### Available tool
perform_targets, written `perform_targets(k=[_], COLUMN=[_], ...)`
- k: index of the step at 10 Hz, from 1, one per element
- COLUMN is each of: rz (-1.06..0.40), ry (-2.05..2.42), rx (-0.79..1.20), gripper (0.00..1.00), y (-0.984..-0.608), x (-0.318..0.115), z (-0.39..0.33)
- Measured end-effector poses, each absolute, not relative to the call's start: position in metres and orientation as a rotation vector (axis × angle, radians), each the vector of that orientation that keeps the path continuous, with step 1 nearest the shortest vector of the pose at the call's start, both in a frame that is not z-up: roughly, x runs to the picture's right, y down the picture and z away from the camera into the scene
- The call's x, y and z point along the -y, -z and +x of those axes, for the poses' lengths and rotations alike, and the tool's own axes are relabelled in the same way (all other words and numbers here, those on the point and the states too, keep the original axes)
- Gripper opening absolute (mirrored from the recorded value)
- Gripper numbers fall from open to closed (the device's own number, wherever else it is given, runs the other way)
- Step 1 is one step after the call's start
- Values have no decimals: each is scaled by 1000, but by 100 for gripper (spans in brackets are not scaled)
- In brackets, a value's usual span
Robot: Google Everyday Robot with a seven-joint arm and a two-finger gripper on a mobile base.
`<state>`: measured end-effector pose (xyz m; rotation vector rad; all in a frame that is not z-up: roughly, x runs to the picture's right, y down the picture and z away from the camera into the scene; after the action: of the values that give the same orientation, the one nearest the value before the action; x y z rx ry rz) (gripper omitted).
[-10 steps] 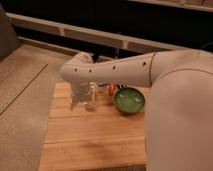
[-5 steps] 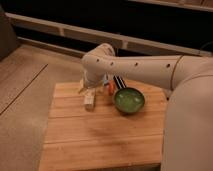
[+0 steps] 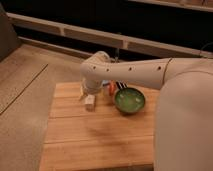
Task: Drag the ceramic bowl in a circle
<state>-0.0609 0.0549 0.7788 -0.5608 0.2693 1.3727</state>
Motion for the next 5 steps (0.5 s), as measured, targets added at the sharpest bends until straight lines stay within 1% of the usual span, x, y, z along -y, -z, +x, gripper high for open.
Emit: perform_targets(k=[2, 5], rz=[-517, -481], ry=[-1371, -1386], rx=[-344, -407], gripper=[65, 65], y=[-794, -801], x=[-58, -54], z=[-29, 0])
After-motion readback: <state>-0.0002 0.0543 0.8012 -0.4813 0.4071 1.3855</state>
